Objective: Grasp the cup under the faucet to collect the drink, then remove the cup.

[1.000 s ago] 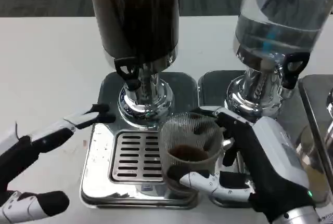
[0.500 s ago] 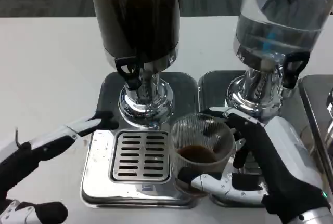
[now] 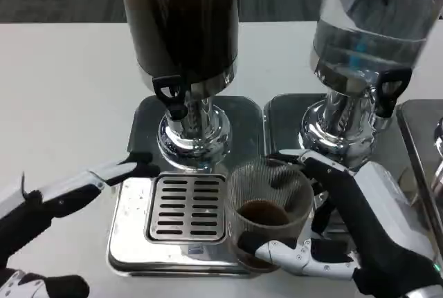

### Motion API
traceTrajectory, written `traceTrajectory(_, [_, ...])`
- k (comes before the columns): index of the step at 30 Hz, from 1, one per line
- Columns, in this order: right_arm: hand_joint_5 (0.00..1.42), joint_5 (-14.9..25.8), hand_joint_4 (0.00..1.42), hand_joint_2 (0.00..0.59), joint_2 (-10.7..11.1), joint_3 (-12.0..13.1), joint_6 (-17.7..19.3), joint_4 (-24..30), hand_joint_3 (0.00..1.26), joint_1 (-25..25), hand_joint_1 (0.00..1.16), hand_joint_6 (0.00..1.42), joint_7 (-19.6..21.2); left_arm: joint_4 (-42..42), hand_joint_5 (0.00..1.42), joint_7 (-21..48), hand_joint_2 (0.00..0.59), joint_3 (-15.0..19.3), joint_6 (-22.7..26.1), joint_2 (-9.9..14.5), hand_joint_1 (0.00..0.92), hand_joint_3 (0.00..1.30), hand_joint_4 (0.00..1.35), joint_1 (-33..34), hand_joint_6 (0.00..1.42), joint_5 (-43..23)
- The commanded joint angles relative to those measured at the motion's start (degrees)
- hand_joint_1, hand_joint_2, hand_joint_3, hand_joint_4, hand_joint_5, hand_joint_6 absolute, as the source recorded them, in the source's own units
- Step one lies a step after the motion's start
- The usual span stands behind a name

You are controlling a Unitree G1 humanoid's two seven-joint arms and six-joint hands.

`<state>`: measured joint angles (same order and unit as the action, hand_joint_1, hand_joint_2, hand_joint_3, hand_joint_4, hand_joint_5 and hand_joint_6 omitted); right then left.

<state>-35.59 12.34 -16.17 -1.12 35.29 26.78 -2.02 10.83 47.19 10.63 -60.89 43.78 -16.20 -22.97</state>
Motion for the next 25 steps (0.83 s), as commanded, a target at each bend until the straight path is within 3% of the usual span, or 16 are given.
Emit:
traceTrajectory(1, [0.74,1.11,0.58,0.307,-0.32,0.32,1.77,2.79,0.46,-0.05,0.72,0.93,0.02,-0.88,0.08,0.99,0.115,0.7,-0.43,0.92,0.0,0.15,0.05,-0.83,0.14,-1.35])
traceTrajectory(25, [0.74,2.09,0.58,0.303,0.18,1.66,2.26,2.73,0.46,-1.14,0.71,0.94,-0.84,2.12,0.07,2.12,0.139,2.43,-5.77,3.01,0.0,0.13,0.03,0.02,0.14,2.08])
